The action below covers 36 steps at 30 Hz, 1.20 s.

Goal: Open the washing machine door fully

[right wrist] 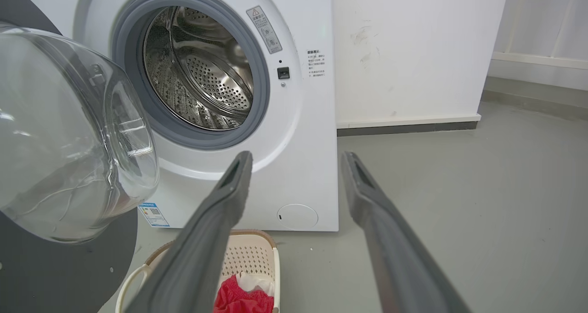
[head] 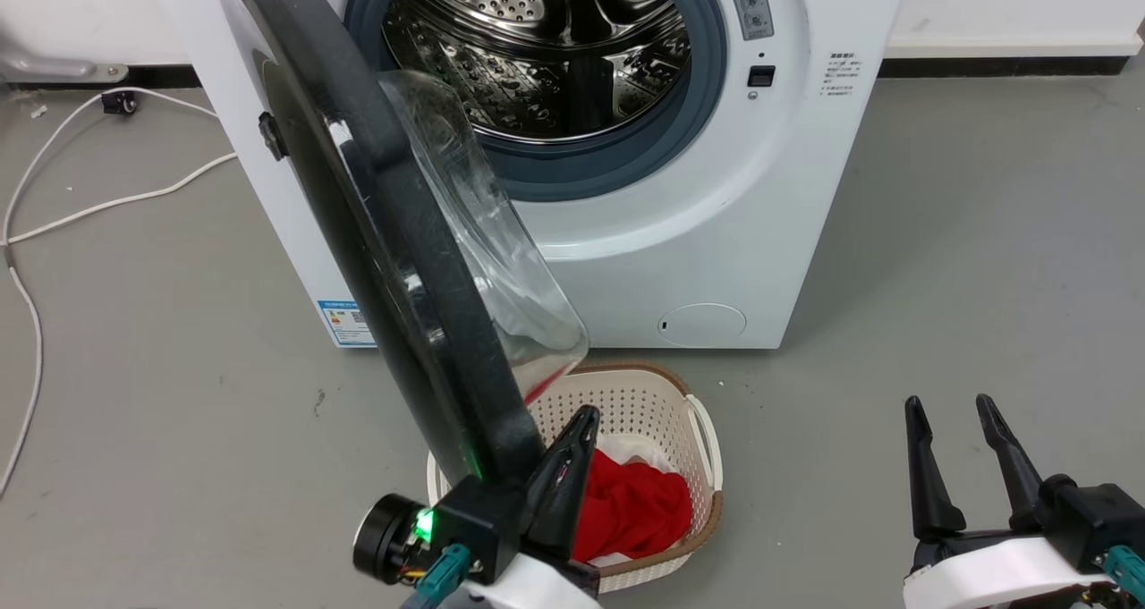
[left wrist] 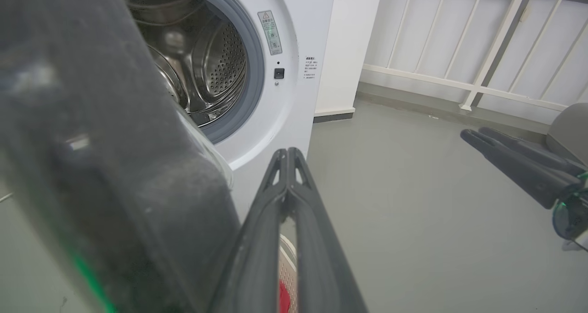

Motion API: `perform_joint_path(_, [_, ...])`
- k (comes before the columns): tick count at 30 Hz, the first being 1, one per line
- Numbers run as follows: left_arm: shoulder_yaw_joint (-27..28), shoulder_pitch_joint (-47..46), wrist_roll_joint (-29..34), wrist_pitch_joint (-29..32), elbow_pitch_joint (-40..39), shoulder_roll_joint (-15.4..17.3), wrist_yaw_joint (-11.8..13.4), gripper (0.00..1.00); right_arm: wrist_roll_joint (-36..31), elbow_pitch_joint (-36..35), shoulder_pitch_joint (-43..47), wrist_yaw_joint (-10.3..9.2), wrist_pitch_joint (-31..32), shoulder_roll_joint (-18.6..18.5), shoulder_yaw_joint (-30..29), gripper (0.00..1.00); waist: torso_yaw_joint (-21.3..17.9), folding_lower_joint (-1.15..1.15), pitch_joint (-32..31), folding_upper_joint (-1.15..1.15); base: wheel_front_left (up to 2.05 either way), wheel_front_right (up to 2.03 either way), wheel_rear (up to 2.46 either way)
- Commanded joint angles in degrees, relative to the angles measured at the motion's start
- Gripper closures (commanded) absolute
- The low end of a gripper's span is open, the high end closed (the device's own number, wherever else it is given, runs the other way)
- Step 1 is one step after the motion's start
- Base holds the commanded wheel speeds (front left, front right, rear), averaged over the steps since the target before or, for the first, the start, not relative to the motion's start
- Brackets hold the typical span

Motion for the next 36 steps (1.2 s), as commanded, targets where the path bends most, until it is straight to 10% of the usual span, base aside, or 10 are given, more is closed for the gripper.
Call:
perform_joint_path(1, [1.2,1.2,0.1,-0.1,-0.3,1.2,1.0,1.0,0.3,0.1,-0.9,-0.04,-0.3,0.1,0.1,0.0,0.2,0.0,0.0,0.0,0.0,0.0,0.0])
perform_joint_path(23, [3.9,8.4,0.1,-0.5,-9.1,3.4,6.4,1.0,-0.5,-1.0,-0.6,-0.04,1.0,0.1,-0.4,0.0,16.2,0.0,1.7,0.0,0.0,0.0,0.0])
perform_joint_path(36, [17.2,5.9,-5.9,-4.0,-7.4,6.5,9.6,1.0,-2.0,-2.2,-1.4,-0.04,2.1,0.1,-0.6,0.0,18.2,0.0,3.1,0.0,0.0,0.0,0.0])
